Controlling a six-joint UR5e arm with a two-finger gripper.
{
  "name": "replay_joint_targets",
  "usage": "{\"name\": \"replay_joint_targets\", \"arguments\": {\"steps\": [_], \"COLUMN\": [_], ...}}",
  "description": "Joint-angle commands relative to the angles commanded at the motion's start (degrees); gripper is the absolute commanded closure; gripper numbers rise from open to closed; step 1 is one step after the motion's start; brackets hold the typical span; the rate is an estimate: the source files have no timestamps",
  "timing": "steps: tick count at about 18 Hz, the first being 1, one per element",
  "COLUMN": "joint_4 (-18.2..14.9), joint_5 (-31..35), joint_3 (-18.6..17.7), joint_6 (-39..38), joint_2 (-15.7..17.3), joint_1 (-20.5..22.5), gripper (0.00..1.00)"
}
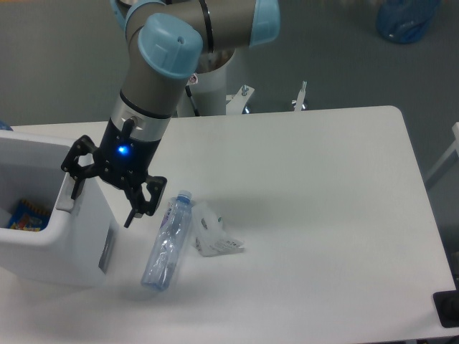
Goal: Open the trash can
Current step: 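Push the gripper fingers against the lid edge to flip the lid open, then withdraw the gripper from the open trash can toward the water bottle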
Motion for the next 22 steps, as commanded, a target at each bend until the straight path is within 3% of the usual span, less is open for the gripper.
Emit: {"name": "replay_joint_targets", "arguments": {"steps": [5, 10, 17, 22], "joint_4": [0.53, 0.88, 1.50, 1.58], "joint_5": [0.00, 2.36, 16.51, 18.71], "joint_3": [2.10, 3.95, 4.05, 4.48], "joint_6": [0.35, 1.84, 18.62, 21.52], "joint_2": [0.00, -1.31, -6.41, -8.44], "joint_1": [0.52, 5.18, 12.03, 15.99], "gripper": [0.00, 0.00, 0.00, 0.00]}}
